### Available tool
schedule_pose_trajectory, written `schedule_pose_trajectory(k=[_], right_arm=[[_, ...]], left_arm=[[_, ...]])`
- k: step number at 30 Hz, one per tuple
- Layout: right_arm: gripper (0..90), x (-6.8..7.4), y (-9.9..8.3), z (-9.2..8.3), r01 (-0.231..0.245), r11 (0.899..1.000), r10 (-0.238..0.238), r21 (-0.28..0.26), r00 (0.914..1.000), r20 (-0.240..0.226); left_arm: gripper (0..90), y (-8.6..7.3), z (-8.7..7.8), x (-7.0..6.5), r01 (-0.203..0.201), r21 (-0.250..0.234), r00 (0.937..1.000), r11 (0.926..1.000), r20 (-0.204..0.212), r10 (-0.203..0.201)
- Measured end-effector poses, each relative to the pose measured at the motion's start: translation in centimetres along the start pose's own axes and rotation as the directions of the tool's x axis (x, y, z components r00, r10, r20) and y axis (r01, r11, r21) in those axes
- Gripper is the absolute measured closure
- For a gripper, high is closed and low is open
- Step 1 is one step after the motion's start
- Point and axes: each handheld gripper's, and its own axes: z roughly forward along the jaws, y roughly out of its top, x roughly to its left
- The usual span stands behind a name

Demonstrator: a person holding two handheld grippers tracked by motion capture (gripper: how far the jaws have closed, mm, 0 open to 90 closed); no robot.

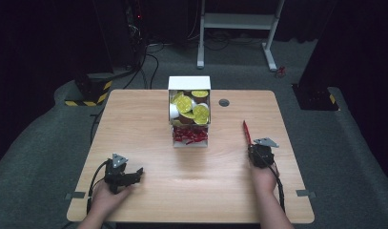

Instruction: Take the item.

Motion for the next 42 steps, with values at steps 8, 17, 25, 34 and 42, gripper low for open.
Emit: schedule_pose_trajectory(k=[8, 17, 25, 34, 42], right_arm=[[80.5, 0.1, 0.1, -0.1, 0.001, 1.000, -0.001, -0.012, 1.0000, -0.004], [78.4, 0.4, 0.6, -1.0, 0.006, 0.999, -0.007, -0.051, 0.9995, -0.031], [77.1, 1.0, 0.9, -1.9, 0.011, 0.997, -0.015, -0.080, 0.9988, -0.047], [72.4, 2.0, 1.2, -3.6, 0.019, 0.992, -0.029, -0.125, 0.9962, -0.082], [64.6, 2.9, 1.2, -5.0, 0.012, 0.990, -0.027, -0.137, 0.9933, -0.112]], left_arm=[[14.2, 0.0, 0.0, 0.0, 0.000, 0.000, 1.0000, 1.0000, 0.000, 0.000], [14.2, 0.0, 0.0, 0.0, -0.002, 0.001, 1.0000, 1.0000, -0.001, 0.002], [14.2, 0.0, 0.0, 0.0, 0.000, -0.001, 1.0000, 1.0000, -0.001, 0.000], [14.2, 0.0, 0.0, 0.0, 0.001, -0.001, 1.0000, 1.0000, 0.000, -0.001], [14.1, 0.0, 0.0, 0.0, 0.002, 0.000, 1.0000, 1.0000, 0.001, -0.002]])
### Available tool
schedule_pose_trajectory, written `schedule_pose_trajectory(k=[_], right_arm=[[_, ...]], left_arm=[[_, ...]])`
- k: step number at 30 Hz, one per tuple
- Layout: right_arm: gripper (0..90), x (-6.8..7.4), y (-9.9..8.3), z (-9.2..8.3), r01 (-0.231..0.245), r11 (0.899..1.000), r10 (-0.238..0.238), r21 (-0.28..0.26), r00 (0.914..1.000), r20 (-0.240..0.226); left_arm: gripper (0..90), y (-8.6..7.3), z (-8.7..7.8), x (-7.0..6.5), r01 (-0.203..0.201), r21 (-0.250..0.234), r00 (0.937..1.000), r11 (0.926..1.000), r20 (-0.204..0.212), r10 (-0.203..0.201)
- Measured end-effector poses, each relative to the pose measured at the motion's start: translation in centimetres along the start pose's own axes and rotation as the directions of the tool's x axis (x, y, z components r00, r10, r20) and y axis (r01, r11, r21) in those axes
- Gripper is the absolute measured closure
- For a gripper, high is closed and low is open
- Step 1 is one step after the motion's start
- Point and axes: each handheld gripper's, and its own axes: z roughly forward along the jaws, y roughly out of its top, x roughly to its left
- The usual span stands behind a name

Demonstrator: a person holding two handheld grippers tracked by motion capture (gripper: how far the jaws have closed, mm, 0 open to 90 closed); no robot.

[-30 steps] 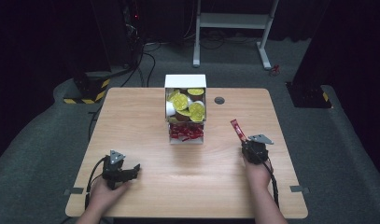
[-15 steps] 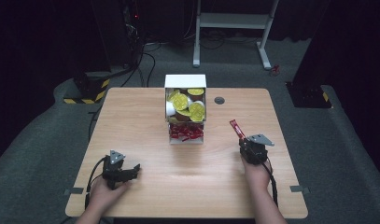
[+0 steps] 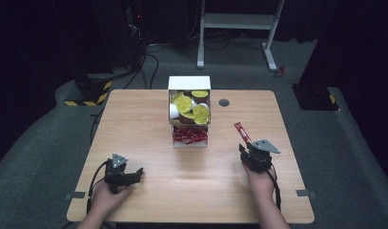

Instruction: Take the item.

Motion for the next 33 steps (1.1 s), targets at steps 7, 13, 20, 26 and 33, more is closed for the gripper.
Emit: schedule_pose_trajectory(k=[7, 13, 20, 26, 33], right_arm=[[58.1, 1.6, -0.4, -1.0, 0.025, 1.000, -0.025, 0.007, 0.9988, -0.042], [56.1, 3.0, -1.0, -1.4, 0.046, 0.999, -0.046, 0.011, 0.9961, -0.075], [54.2, 4.3, -2.3, -1.1, 0.071, 0.997, -0.067, 0.043, 0.9930, -0.097], [51.4, 5.2, -3.9, -0.6, 0.102, 0.991, -0.092, 0.087, 0.9889, -0.117], [40.3, 6.1, -5.0, 0.0, 0.122, 0.981, -0.102, 0.154, 0.9862, -0.131]], left_arm=[[14.1, 0.0, 0.0, 0.0, 0.000, -0.001, 1.0000, 1.0000, -0.001, 0.000], [14.2, 0.0, 0.0, 0.0, 0.000, -0.001, 1.0000, 1.0000, -0.001, 0.000], [14.2, 0.0, 0.0, 0.0, 0.000, -0.001, 1.0000, 1.0000, -0.001, 0.000], [14.1, 0.0, 0.0, 0.0, 0.000, 0.000, 1.0000, 1.0000, 0.000, 0.000], [14.2, 0.0, 0.0, 0.0, 0.000, -0.001, 1.0000, 1.0000, -0.001, 0.000]])
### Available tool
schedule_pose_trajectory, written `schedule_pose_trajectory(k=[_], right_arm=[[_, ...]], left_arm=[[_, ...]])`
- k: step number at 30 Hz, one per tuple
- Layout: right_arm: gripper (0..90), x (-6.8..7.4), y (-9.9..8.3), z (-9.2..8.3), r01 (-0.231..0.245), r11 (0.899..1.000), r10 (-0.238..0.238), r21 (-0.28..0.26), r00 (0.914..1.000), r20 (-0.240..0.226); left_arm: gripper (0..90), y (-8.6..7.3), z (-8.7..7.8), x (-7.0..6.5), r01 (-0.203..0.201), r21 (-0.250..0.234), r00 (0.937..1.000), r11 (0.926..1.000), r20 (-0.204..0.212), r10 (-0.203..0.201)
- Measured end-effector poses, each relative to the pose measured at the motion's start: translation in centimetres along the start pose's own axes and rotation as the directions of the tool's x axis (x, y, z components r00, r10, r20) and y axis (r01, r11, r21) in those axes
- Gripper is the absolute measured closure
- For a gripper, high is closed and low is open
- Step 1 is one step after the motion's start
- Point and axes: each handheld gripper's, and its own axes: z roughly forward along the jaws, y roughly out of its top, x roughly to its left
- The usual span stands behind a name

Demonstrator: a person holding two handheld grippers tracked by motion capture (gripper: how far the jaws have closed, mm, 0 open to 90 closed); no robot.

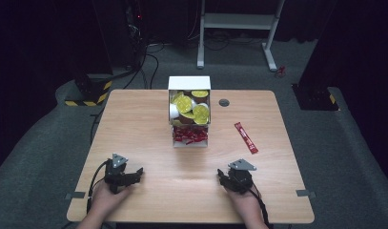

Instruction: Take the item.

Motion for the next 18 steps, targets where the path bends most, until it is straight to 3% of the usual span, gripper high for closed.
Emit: schedule_pose_trajectory(k=[2, 4, 8, 18], right_arm=[[38.9, 0.06, 0.00, -0.01, 0.000, 1.000, 0.000, -0.002, 1.0000, -0.001], [33.3, 0.10, 0.06, 0.17, -0.013, 0.999, 0.013, 0.031, 0.9999, -0.009], [27.5, 0.47, 0.20, 0.48, 0.020, 0.998, -0.019, 0.055, 0.9998, -0.011], [24.0, 0.67, 0.25, 0.56, 0.008, 0.998, -0.009, 0.059, 0.9999, 0.006]], left_arm=[[14.2, 0.00, 0.00, 0.00, 0.000, 0.000, 1.0000, 1.0000, 0.000, 0.000], [14.1, -0.01, 0.00, -0.01, 0.000, 0.000, 1.0000, 1.0000, 0.000, 0.000], [14.1, 0.00, -0.01, 0.00, 0.000, 0.001, 1.0000, 1.0000, 0.001, 0.000], [14.2, -0.01, -0.02, 0.00, -0.001, 0.001, 1.0000, 1.0000, 0.001, 0.001]])
